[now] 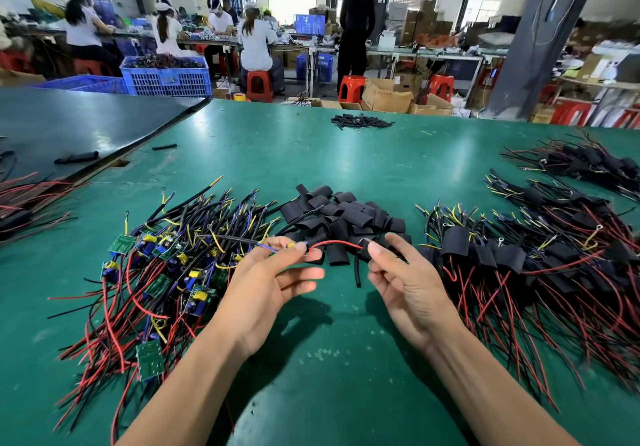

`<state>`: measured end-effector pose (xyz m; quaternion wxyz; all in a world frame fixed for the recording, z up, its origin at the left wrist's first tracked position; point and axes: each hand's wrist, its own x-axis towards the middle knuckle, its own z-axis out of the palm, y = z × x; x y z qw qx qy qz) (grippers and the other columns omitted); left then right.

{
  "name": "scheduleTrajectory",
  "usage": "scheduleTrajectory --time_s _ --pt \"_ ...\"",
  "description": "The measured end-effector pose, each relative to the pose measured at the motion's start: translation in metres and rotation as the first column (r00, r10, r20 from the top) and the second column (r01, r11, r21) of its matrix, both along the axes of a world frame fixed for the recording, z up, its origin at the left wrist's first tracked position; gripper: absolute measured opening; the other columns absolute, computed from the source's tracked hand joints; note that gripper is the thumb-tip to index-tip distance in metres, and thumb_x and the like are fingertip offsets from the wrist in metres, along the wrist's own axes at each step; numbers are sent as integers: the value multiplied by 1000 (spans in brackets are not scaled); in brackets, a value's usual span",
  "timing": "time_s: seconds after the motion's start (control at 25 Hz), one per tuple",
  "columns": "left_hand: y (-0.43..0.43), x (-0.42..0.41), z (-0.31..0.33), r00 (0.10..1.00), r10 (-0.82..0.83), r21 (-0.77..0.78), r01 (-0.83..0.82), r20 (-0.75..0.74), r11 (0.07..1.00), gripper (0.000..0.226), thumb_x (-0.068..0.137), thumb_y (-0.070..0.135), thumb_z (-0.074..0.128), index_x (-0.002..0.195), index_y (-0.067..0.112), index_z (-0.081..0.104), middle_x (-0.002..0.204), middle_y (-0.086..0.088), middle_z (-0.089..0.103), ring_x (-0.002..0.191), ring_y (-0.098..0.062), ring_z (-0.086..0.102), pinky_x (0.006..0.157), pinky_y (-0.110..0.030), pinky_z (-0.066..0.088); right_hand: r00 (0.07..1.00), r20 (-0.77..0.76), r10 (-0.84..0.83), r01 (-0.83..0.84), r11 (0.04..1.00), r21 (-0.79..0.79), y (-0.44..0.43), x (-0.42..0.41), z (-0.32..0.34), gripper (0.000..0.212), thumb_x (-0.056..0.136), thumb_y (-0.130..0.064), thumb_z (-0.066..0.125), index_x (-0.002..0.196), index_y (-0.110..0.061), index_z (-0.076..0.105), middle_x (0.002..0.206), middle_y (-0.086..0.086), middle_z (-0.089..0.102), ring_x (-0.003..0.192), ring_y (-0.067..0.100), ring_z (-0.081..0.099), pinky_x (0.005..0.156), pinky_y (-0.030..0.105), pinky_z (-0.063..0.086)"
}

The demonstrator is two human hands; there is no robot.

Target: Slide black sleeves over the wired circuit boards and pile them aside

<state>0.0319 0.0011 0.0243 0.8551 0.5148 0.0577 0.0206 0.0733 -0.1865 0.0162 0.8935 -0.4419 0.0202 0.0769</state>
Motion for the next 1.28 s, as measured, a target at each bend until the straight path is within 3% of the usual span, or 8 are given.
scheduleTrajectory --time_s 0.16,0.36,0.4,0.56,0.84,0.92,1.04,1.28 --pt "-6 -3 -2 1000 -1 67 0 9 998 29 73 18 75 90 18 51 98 -18 74 70 -25 68 66 -31 54 992 -68 110 -103 990 96 5 -6 2 65 66 -6 75 125 -6 49 74 0 70 60 9 58 57 18 53" --pt "-13 -3 -3 998 70 64 -70 -3 996 27 81 5 71 85 18 48 86 -15 71 60 -23 61 60 -30 49 975 -130 182 -151 964 221 11 -9 -2 13 67 -6 74 80 -3 74 73 4 62 63 10 56 56 17 53" --pt "-13 -3 -3 997 78 63 -76 -14 995 27 83 3 70 84 18 47 85 -14 71 59 -23 61 59 -29 49 973 -127 193 -158 958 240 12 -10 -1 12 69 -6 73 79 -2 77 76 5 64 63 10 56 57 17 53" --pt "-17 -3 -4 994 97 83 -92 -58 992 30 84 -4 67 83 18 47 76 -11 67 53 -22 57 52 -27 47 973 -110 201 -167 951 259 10 -11 3 43 73 -9 72 113 6 67 106 11 73 69 10 56 64 18 55" --pt "-19 -2 -7 991 75 33 -72 -109 997 31 81 -4 69 82 17 47 76 -11 67 52 -21 57 51 -26 48 974 -113 196 -149 932 329 9 -10 1 53 76 -14 71 125 4 60 124 10 69 74 11 53 63 19 53" --pt "-24 -2 -10 990 82 41 -78 -115 996 32 81 -5 70 82 17 47 75 -10 65 51 -21 57 50 -26 48 973 -121 195 -144 930 338 7 -9 0 47 76 -14 70 120 4 64 124 9 70 74 11 53 62 19 52" --pt "-31 -1 -15 980 173 173 -155 -99 973 31 82 -4 71 85 14 46 71 -11 60 49 -22 57 48 -26 47 973 -114 199 -155 937 312 5 -7 0 51 73 -13 71 120 5 67 105 5 71 72 10 55 60 19 52" --pt "-34 -3 -14 978 195 205 -177 -70 962 29 83 -2 73 88 12 48 72 -14 62 50 -22 58 48 -26 48 987 -32 159 -157 985 73 18 -13 -10 54 67 -13 76 119 -11 63 101 9 68 73 12 65 67 23 56"
